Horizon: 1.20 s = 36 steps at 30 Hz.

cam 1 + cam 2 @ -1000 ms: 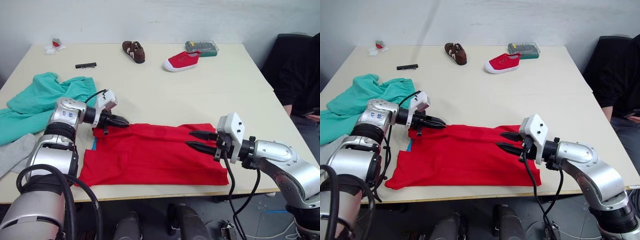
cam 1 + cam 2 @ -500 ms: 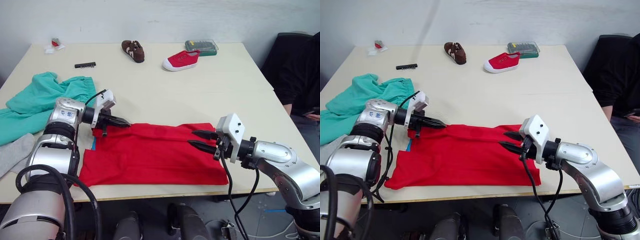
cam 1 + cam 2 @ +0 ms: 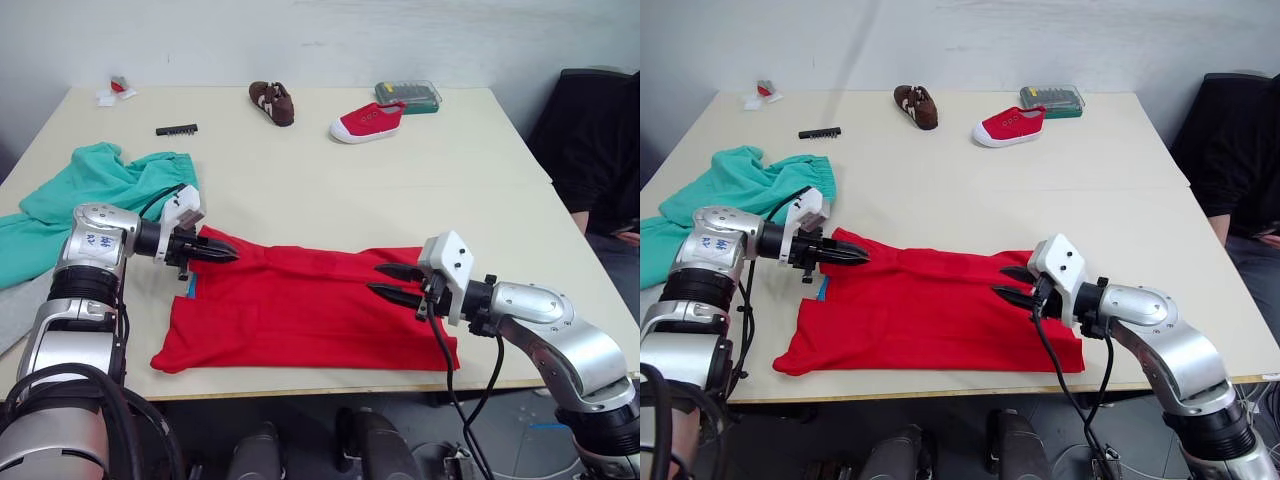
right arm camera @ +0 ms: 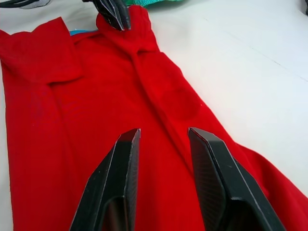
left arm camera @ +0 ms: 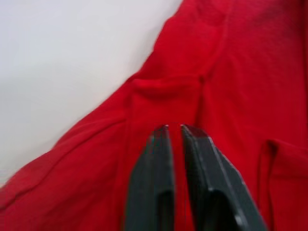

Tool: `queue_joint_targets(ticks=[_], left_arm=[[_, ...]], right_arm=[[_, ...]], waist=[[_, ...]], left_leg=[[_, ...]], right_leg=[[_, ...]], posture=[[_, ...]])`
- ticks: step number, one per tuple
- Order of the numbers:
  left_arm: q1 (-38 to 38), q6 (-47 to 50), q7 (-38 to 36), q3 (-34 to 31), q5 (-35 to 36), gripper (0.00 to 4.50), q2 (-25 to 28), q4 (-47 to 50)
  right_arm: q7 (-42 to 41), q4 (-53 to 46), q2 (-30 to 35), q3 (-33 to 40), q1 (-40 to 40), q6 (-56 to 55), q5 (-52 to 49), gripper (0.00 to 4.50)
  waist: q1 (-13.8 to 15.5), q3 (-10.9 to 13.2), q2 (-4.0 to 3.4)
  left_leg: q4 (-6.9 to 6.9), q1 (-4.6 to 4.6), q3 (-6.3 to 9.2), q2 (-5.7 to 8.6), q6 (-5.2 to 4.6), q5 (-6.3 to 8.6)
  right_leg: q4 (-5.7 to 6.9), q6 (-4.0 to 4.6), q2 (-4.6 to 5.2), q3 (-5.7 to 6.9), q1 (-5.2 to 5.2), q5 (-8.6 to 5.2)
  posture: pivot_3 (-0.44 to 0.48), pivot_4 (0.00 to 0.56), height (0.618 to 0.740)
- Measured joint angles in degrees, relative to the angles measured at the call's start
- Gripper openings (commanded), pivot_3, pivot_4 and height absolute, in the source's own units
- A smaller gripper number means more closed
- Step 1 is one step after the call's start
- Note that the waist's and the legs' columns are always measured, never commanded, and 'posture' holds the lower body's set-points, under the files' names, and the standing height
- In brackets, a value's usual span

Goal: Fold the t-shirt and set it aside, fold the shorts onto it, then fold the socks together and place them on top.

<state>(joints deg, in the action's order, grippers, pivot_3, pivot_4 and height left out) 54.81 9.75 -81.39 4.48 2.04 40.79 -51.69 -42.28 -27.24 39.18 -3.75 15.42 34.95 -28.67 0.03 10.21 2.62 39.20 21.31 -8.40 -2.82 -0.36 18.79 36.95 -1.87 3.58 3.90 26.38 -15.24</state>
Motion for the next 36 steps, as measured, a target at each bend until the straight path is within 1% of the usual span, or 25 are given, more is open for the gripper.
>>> queue_joint_targets(ticks=[4, 6, 11, 14, 16, 22, 23, 30, 36], left_arm=[[3.23, -1.72, 4.16, 0.37, -1.03, 2.81, -2.57, -3.60], [4.10, -2.27, 5.01, 0.96, -1.71, 3.36, -3.37, -5.30], [5.48, -4.28, 5.25, 2.97, -3.68, 3.36, -6.18, -9.62], [5.81, -5.74, 6.54, 3.31, -4.56, 2.72, -7.40, -12.07], [6.42, -6.25, 6.95, 3.33, -4.85, 2.14, -7.61, -12.77], [7.10, -7.43, 6.72, 3.31, -4.96, 0.14, -8.17, -14.49], [7.12, -7.61, 6.64, 3.30, -4.96, 0.01, -8.15, -14.48], [6.98, -8.64, 6.04, 3.15, -4.88, 0.01, -7.22, -13.99], [5.59, -9.23, 6.31, 0.46, -3.55, 0.01, -6.55, -11.69]], right_arm=[[-0.32, 0.55, -0.47, -0.20, 0.01, -0.18, 0.67, 1.58], [-0.37, 0.55, -0.64, -0.30, -0.02, -0.29, 0.98, 1.58], [-0.16, 0.46, -0.65, -0.17, -1.21, -0.40, 1.62, 1.58], [0.18, 0.41, -0.67, -0.14, -1.79, -0.39, 1.72, 1.58], [0.47, 0.34, -0.67, -0.12, -1.89, -0.39, 1.72, 1.58], [0.86, 0.17, -0.67, 0.32, -2.72, -0.38, 1.71, 1.58], [0.86, 0.10, -0.67, 0.43, -2.88, -0.38, 1.71, 1.58], [0.89, -0.19, -0.67, 1.04, -2.92, -0.27, 1.70, 1.58], [0.84, -0.19, -0.67, 1.06, -2.89, -0.27, 1.75, 1.58]], waist=[[-0.07, 0.00, 0.00], [-0.14, 0.00, 0.00], [-0.23, 0.00, 0.00], [-0.25, 0.00, 0.00], [-0.22, 0.00, 0.00], [-0.23, 0.00, 0.00], [-0.22, 0.00, 0.00], [-0.24, 0.00, 0.00], [-0.21, 0.00, 0.00]], left_leg=[[0.00, 0.01, -0.02, 0.01, -0.01, 0.01], [0.00, 0.01, -0.03, 0.01, -0.01, 0.00], [0.00, -0.01, -0.08, -0.01, 0.03, -0.01], [0.00, -0.02, -0.08, -0.02, 0.02, -0.01], [0.00, -0.02, -0.08, -0.02, 0.02, -0.01], [0.00, -0.02, -0.08, -0.02, 0.02, -0.01], [0.00, -0.02, -0.08, -0.02, 0.02, -0.01], [0.00, -0.02, -0.07, -0.02, 0.02, -0.01], [0.00, -0.02, -0.07, -0.03, 0.02, -0.01]], right_leg=[[-0.03, -0.03, 0.03, 0.00, 0.00, 0.02], [-0.02, -0.03, 0.01, 0.03, 0.01, 0.02], [0.00, -0.03, -0.01, 0.29, 0.04, 0.02], [0.01, -0.03, 0.02, 0.34, 0.04, 0.02], [0.01, -0.03, 0.03, 0.35, 0.04, 0.02], [0.01, -0.03, 0.03, 0.39, 0.04, 0.02], [0.01, -0.03, 0.03, 0.39, 0.04, 0.02], [0.02, -0.03, 0.03, 0.39, 0.04, 0.02], [0.02, -0.03, 0.04, 0.40, 0.04, 0.02]], posture=[[0.000, 0.150, 0.740], [0.000, 0.150, 0.740], [0.000, 0.150, 0.740], [0.000, 0.150, 0.740], [0.000, 0.150, 0.740], [0.000, 0.150, 0.740], [0.000, 0.150, 0.740], [0.000, 0.150, 0.740], [0.000, 0.150, 0.740]])
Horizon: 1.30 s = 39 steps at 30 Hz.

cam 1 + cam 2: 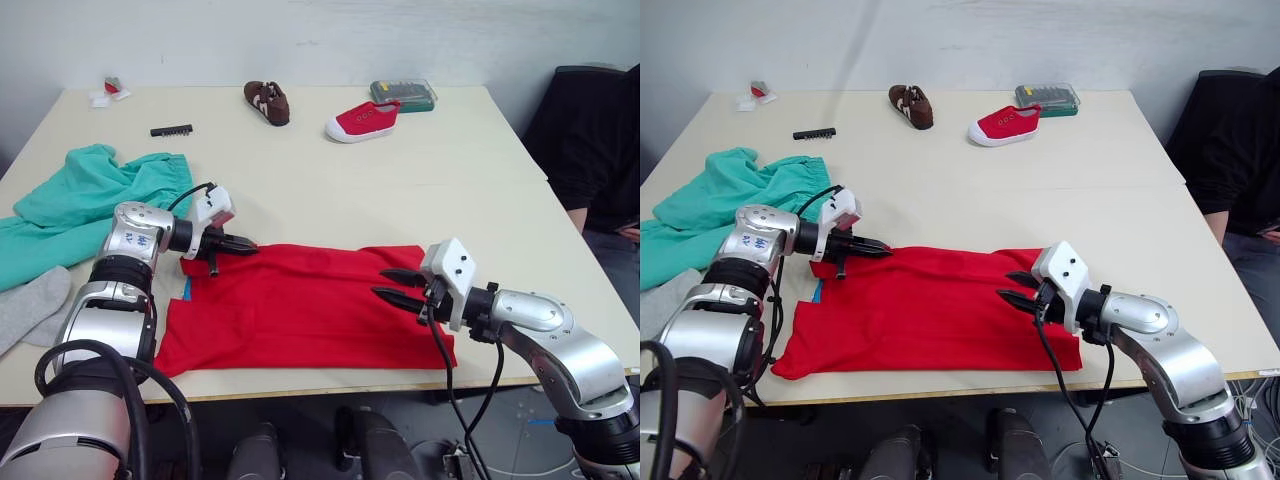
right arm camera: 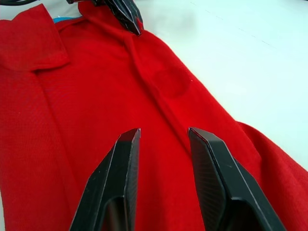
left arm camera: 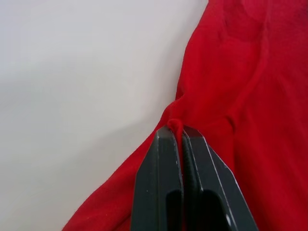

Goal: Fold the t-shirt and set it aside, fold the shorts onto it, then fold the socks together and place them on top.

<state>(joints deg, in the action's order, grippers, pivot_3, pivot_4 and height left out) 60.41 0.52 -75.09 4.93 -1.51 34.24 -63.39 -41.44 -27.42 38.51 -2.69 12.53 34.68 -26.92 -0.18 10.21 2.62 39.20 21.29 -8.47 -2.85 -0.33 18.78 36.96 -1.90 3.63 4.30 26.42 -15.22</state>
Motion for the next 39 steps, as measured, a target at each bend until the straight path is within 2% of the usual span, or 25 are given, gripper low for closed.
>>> queue_joint_targets(ticks=[6, 11, 24, 27, 29, 39], left_arm=[[-1.30, 0.79, -1.31, -1.11, 1.16, 0.01, 0.78, 3.02], [-2.39, 2.20, -0.89, -0.93, 1.13, 1.32, 0.72, 3.81], [-2.43, 3.02, -1.38, -0.19, 1.20, 1.32, 0.99, 4.47], [-2.42, 3.39, -1.49, -0.50, 1.33, 0.70, 1.64, 4.85], [-2.42, 3.51, -1.74, -0.56, 1.35, 0.06, 2.05, 5.35], [-3.24, 4.04, -2.87, -0.61, 2.48, 0.03, 2.12, 7.74]], right_arm=[[-0.09, 0.01, 0.00, -0.08, 0.11, -0.03, 0.48, 1.58], [-0.13, 0.03, -0.85, -0.20, 1.38, 0.00, 0.48, 1.58], [0.01, 0.03, -0.99, -0.12, 1.70, 0.55, 0.39, 1.58], [0.06, 0.03, -1.00, -0.12, 1.70, 0.56, 0.40, 1.58], [0.09, 0.03, -1.00, -0.12, 1.70, 0.56, 0.41, 1.58], [0.12, 0.04, -1.06, -0.12, 1.69, 0.55, 0.46, 1.58]], waist=[[-0.03, 0.00, 0.00], [-0.01, 0.00, 0.00], [-0.02, 0.00, 0.00], [-0.04, 0.00, 0.00], [-0.02, 0.00, 0.00], [-0.06, 0.00, 0.00]], left_leg=[[0.00, -0.02, -0.01, 0.01, 0.00, 0.00], [0.00, -0.01, -0.01, 0.01, 0.01, 0.00], [0.00, -0.01, -0.01, 0.00, 0.01, 0.00], [0.00, -0.01, -0.01, 0.00, 0.01, 0.00], [0.00, -0.01, -0.01, 0.00, 0.01, 0.00], [0.00, -0.02, -0.01, 0.00, 0.01, -0.01]], right_leg=[[0.01, 0.00, -0.01, 0.00, 0.00, 0.00], [0.02, 0.00, -0.02, 0.00, 0.00, 0.00], [0.01, 0.00, -0.02, 0.00, -0.01, 0.00], [0.01, 0.00, -0.02, 0.00, 0.00, 0.00], [0.01, 0.00, -0.02, 0.00, 0.00, 0.00], [0.01, 0.00, -0.02, -0.01, 0.00, 0.00]], posture=[[0.000, 0.150, 0.740], [0.000, 0.150, 0.740], [0.000, 0.150, 0.740], [0.000, 0.150, 0.740], [0.000, 0.150, 0.740], [0.000, 0.150, 0.740]])
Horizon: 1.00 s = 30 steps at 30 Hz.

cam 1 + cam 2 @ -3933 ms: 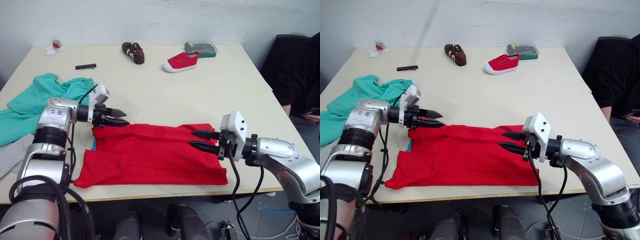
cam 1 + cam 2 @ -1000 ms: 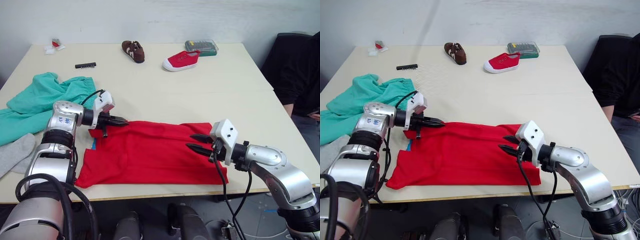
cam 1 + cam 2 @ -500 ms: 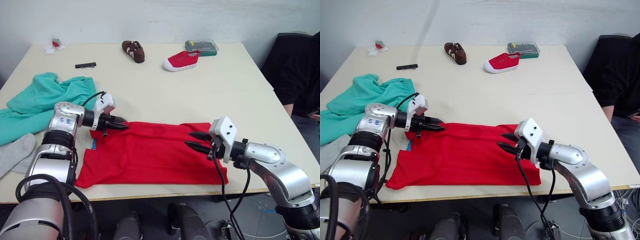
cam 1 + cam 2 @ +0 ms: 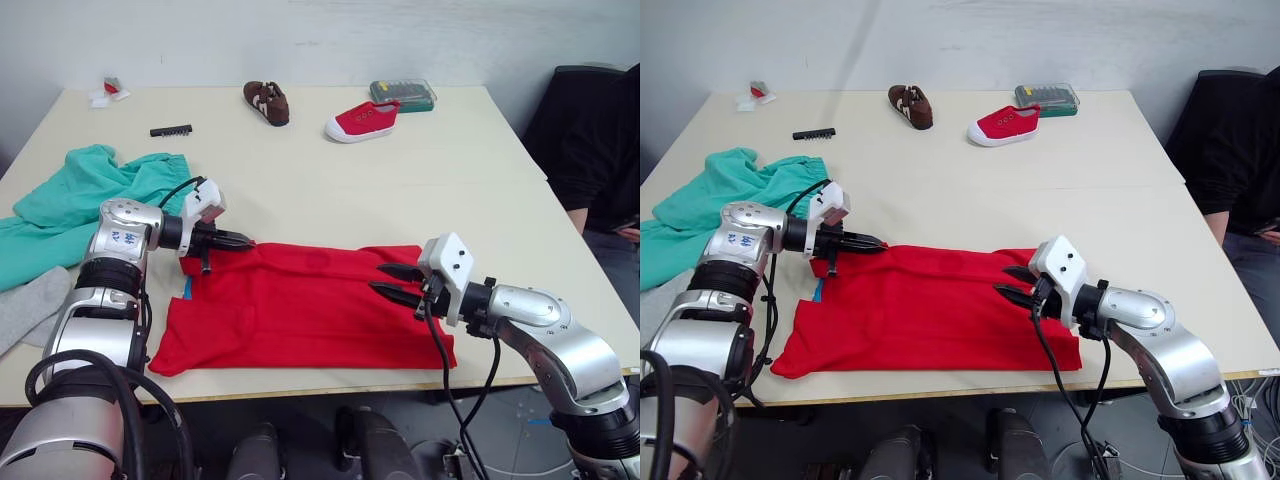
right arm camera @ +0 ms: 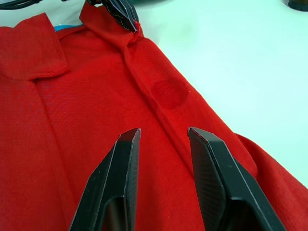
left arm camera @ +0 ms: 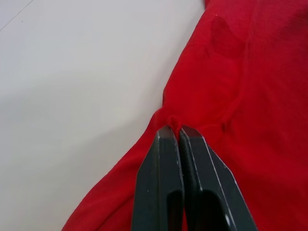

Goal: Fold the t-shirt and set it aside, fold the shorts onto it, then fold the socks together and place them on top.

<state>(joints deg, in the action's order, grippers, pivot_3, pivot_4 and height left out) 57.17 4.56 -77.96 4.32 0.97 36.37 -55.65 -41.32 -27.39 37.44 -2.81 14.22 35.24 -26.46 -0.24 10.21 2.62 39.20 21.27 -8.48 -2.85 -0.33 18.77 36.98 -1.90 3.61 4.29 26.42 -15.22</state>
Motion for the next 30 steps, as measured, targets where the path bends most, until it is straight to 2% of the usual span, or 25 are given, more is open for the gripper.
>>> queue_joint_targets(ticks=[3, 6, 9, 14, 15, 16, 20, 26, 27, 30], left_arm=[[-2.93, 2.52, -3.41, 0.01, 1.83, 0.03, 1.29, 5.31], [-8.40, 7.52, -8.02, 0.00, 4.66, 0.03, 5.49, 16.38], [-14.90, 10.81, -7.98, -0.34, 6.43, 0.03, 8.21, 26.30], [-21.31, 10.77, -5.37, 0.22, 6.61, 0.03, 7.88, 31.00], [-21.80, 10.80, -4.60, 0.24, 6.58, 0.46, 7.75, 31.27], [-21.89, 10.83, -3.75, 0.25, 6.55, 0.61, 7.62, 31.57], [-21.85, 11.17, -0.97, 0.06, 6.69, 1.89, 7.60, 32.74], [-21.73, 15.48, 0.90, -2.23, 9.57, 1.89, 7.76, 33.03], [-21.69, 18.45, 0.60, -3.15, 11.38, 1.89, 8.00, 33.46], [-18.66, 35.42, -0.21, -10.54, 23.16, 1.28, 8.68, 36.14]], right_arm=[[-0.02, 0.04, 0.02, 0.11, -0.14, 0.00, 0.03, 1.58], [-0.01, 0.19, 0.06, 0.67, -0.70, 0.00, 0.07, 1.58], [0.00, 0.53, 0.03, 0.73, -1.41, -0.03, 0.62, 1.58], [0.45, 1.67, -1.30, -0.09, -0.77, -0.29, 2.01, 1.58], [0.54, 2.22, -1.61, -0.60, -0.41, -0.31, 2.44, 1.58], [0.65, 2.88, -1.85, -1.01, -0.02, -0.31, 2.75, 1.58], [1.37, 4.16, -2.78, -1.19, 1.65, -0.48, 3.92, 1.58], [2.05, 5.13, -4.04, -1.22, 2.10, -0.56, 4.98, 1.58], [2.12, 5.12, -4.42, -1.24, 2.13, -0.55, 4.96, 1.58], [3.02, 5.12, -6.53, -1.46, 3.86, -0.02, 4.94, 1.58]], waist=[[-0.13, 0.00, 0.00], [-0.48, 0.00, -0.01], [-0.52, 0.00, -0.01], [-0.36, 0.00, -0.01], [-0.32, 0.00, -0.01], [-0.24, 0.01, -0.01], [-0.01, 0.00, -0.01], [-0.06, 0.01, -0.01], [-0.12, 0.01, -0.01], [-0.22, 0.01, -0.01]], left_leg=[[0.00, 0.01, 0.00, -0.03, 0.00, 0.00], [-0.01, 0.01, 0.00, -0.07, 0.03, -0.01], [-0.01, -0.03, 0.03, -0.06, 0.04, -0.02], [-0.01, -0.06, 0.04, -0.04, 0.03, -0.03], [-0.01, -0.06, 0.04, -0.04, 0.03, -0.03], [-0.01, -0.05, 0.04, -0.04, 0.03, -0.03], [-0.01, -0.05, 0.03, -0.04, 0.03, -0.03], [-0.01, -0.05, 0.03, -0.05, 0.04, -0.03], [-0.01, -0.04, 0.03, -0.06, 0.04, -0.03], [-0.01, 0.01, 0.07, -0.07, 0.09, -0.06]], right_leg=[[-0.01, 0.00, -0.01, -0.03, 0.00, 0.00], [0.00, 0.03, -0.02, -0.22, 0.01, -0.02], [0.03, 0.04, 0.01, -0.51, -0.02, -0.02], [0.07, 0.04, 0.00, -0.54, -0.04, -0.02], [0.07, 0.04, 0.00, -0.54, -0.04, -0.02], [0.07, 0.04, 0.00, -0.54, -0.02, -0.02], [0.06, 0.04, 0.00, -0.54, -0.02, -0.02], [0.06, 0.04, -0.01, -0.54, -0.02, -0.02], [0.05, 0.04, -0.03, -0.54, -0.02, -0.02], [0.07, 0.04, -0.05, -0.52, 0.01, -0.02]], posture=[[0.000, 0.150, 0.740], [0.000, 0.150, 0.740], [0.000, 0.150, 0.740], [0.000, 0.150, 0.740], [0.000, 0.150, 0.740], [0.000, 0.150, 0.740], [0.000, 0.150, 0.740], [0.000, 0.150, 0.740], [0.000, 0.150, 0.740], [0.000, 0.150, 0.740]])
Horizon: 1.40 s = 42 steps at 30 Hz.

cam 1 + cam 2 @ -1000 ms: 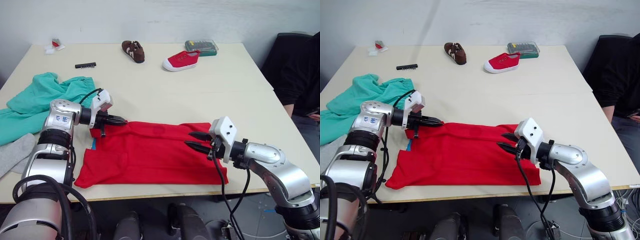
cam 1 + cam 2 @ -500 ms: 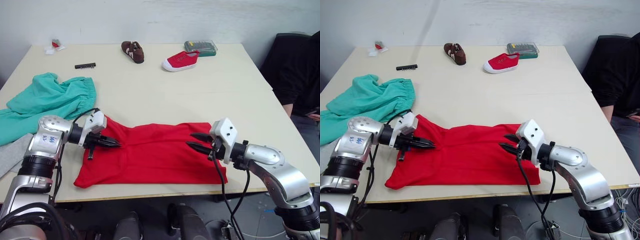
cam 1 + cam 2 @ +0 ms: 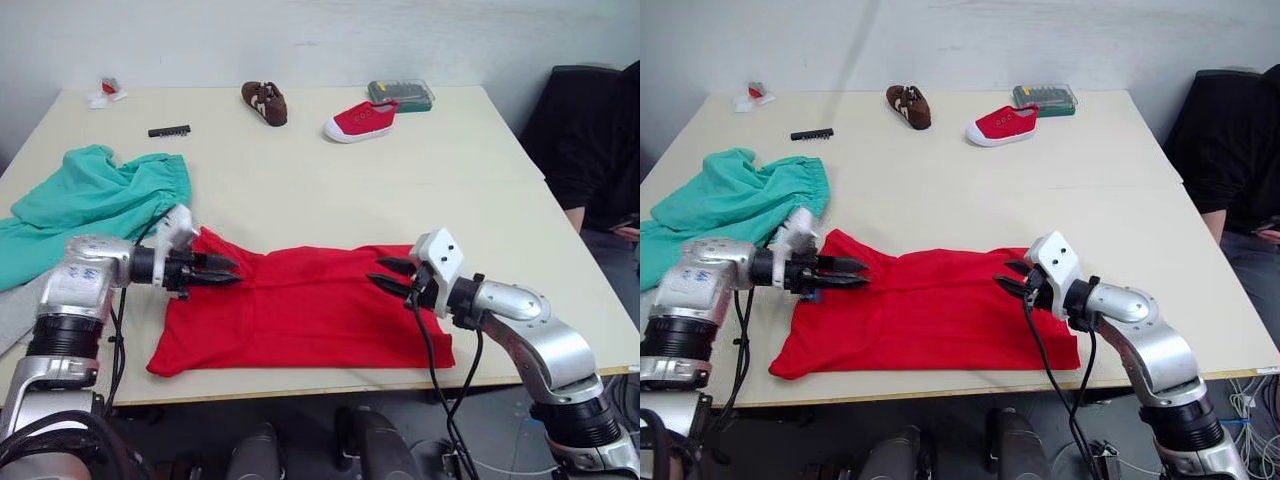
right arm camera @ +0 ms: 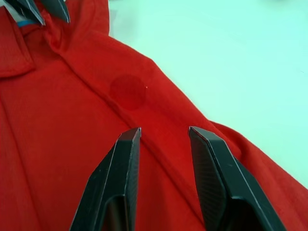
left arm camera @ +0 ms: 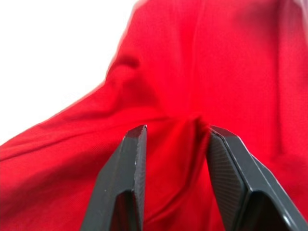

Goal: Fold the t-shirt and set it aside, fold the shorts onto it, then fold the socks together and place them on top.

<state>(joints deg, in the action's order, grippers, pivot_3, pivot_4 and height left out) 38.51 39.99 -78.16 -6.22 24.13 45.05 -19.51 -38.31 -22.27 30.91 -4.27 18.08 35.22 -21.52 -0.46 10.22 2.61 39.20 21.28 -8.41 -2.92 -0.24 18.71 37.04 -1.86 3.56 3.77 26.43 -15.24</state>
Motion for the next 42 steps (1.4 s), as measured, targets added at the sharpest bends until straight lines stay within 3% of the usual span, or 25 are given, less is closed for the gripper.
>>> queue_joint_targets(ticks=[1, 4, 7, 12, 15, 19, 23, 31, 34, 37, 42], left_arm=[[1.52, 3.24, 0.63, -2.31, 2.73, 0.97, 0.03, 1.29], [4.06, 7.46, 3.27, -5.18, 6.34, 0.01, 0.01, 4.23], [2.47, 5.29, 5.42, -2.62, 4.67, 0.00, -1.83, 4.48], [1.42, -9.32, 12.31, 6.16, -6.07, 0.00, -7.39, -3.20], [2.58, -13.90, 19.94, 6.42, -9.78, 0.00, -10.73, -9.86], [2.43, -17.77, 24.34, 6.86, -13.80, 0.00, -9.82, -13.31], [2.48, -22.54, 26.43, 6.74, -15.12, 0.00, -9.86, -16.85], [3.08, -29.34, 33.13, 2.00, -15.17, 0.00, -8.04, -24.78], [1.83, -27.41, 32.79, -1.89, -12.12, 0.00, -7.91, -21.82], [0.30, -22.08, 28.78, -4.09, -6.95, 0.00, -7.77, -12.88], [-8.06, -12.65, 18.93, -1.49, -1.18, 0.00, -4.51, 4.08]], right_arm=[[0.29, 0.00, -0.47, -0.34, 0.92, 0.04, 0.03, 1.58], [1.14, 0.41, -2.37, -1.96, 3.14, 0.04, 0.70, 0.99], [2.38, 2.91, -4.64, -3.58, 4.61, 0.02, 1.99, 0.03], [6.00, 10.20, -9.22, -6.21, 8.50, -0.44, 6.08, 0.01], [11.18, 17.37, -12.94, -6.96, 9.55, -2.28, 10.40, 0.01], [17.84, 23.93, -14.76, -6.40, 9.35, -5.05, 15.05, 0.01], [21.62, 25.11, -14.17, -3.92, 8.31, -6.57, 17.15, 0.01], [22.57, 23.78, -6.78, 6.16, 2.08, -8.34, 17.52, 0.01], [19.52, 18.38, -6.62, 9.15, 1.69, -8.30, 13.85, 0.01], [16.49, 12.58, -7.67, 8.70, 3.00, -7.66, 10.63, 0.01], [12.88, 8.91, -11.23, 1.88, 3.57, -5.92, 8.18, 0.01]], waist=[[0.00, 0.00, 0.00], [-0.01, -0.04, -0.08], [-0.08, -0.05, -0.10], [0.02, -0.05, -0.10], [-0.13, -0.05, -0.10], [-0.79, -0.05, -0.10], [-1.11, -0.09, -0.12], [-1.41, -0.11, -0.21], [-1.76, -0.07, -0.27], [-1.66, -0.07, -0.27], [-1.60, -0.06, -0.29]], left_leg=[[0.00, -0.02, 0.00, 0.01, 0.00, 0.00], [-0.01, -0.12, -0.02, 0.04, 0.00, 0.00], [0.00, -0.11, -0.03, 0.04, 0.02, -0.01], [0.00, -0.06, -0.07, 0.06, 0.03, -0.02], [-0.01, -0.01, -0.08, 0.03, 0.04, -0.02], [-0.04, -0.03, -0.11, 0.03, 0.03, -0.02], [-0.04, -0.14, -0.11, 0.04, 0.04, -0.02], [-0.08, -0.19, -0.12, 0.01, 0.14, -0.08], [-0.10, -0.16, -0.14, -0.09, 0.23, -0.12], [-0.10, -0.15, -0.11, -0.11, 0.26, -0.12], [-0.11, -0.17, -0.11, -0.09, 0.29, -0.10]], right_leg=[[0.02, 0.00, 0.01, -0.01, -0.01, 0.00], [0.00, 0.00, 0.04, -0.05, -0.08, 0.00], [0.02, 0.00, 0.04, -0.06, -0.07, 0.00], [0.04, 0.01, 0.04, -0.07, 0.00, 0.00], [0.04, 0.01, 0.04, -0.07, 0.05, 0.01], [0.05, 0.01, 0.09, -0.06, 0.03, 0.01], [0.04, 0.01, 0.15, -0.06, -0.06, 0.01], [0.20, 0.01, 0.11, -0.11, 0.03, 0.00], [0.21, 0.02, 0.00, -0.10, 0.08, 0.00], [0.19, 0.04, -0.03, -0.08, 0.06, -0.01], [0.17, 0.12, -0.02, -0.11, 0.05, -0.06]], posture=[[0.000, 0.150, 0.740], [0.000, 0.150, 0.740], [0.000, 0.150, 0.740], [0.000, 0.150, 0.740], [0.000, 0.150, 0.740], [0.000, 0.150, 0.740], [0.000, 0.150, 0.740], [0.000, 0.150, 0.740], [0.000, 0.150, 0.740], [0.000, 0.150, 0.740], [0.000, 0.150, 0.740]])
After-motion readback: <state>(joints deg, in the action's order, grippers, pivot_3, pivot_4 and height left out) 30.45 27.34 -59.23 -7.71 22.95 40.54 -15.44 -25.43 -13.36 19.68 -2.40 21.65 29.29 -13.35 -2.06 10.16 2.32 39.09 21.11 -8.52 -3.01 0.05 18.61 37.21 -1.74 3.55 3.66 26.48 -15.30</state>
